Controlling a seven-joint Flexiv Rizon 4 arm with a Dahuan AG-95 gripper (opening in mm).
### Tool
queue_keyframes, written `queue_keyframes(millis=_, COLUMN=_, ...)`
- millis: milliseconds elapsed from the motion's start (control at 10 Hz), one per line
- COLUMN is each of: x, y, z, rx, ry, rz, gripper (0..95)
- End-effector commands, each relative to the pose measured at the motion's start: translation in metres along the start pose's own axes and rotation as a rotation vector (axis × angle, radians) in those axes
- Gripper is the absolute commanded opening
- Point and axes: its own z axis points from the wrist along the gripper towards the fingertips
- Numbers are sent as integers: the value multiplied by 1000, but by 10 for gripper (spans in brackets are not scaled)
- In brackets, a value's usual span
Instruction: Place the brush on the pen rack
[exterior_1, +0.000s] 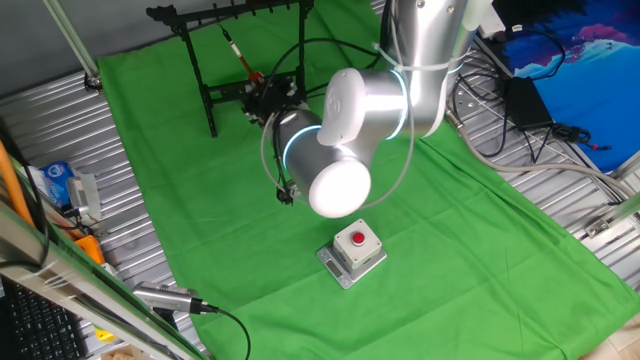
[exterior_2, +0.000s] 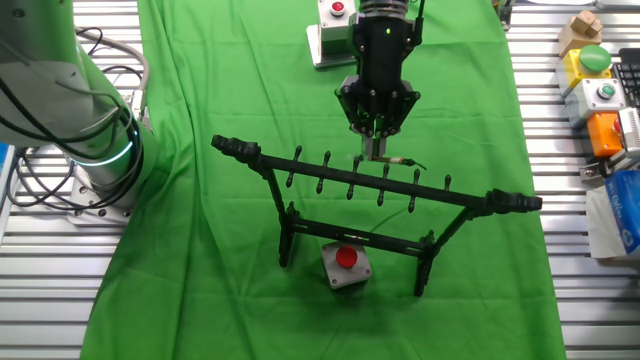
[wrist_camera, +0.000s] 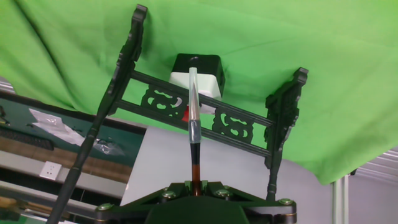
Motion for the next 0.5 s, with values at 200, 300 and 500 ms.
queue_keyframes(millis=200, x=0, y=3, z=3, rx=-6, ry=-4, rz=7, gripper=0)
queue_keyframes(millis=300, x=1, y=3, z=3, rx=-8, ry=-6, rz=9, gripper=0)
queue_keyframes(millis=500, x=0, y=5, z=4, rx=-7, ry=-7, rz=11, gripper=0)
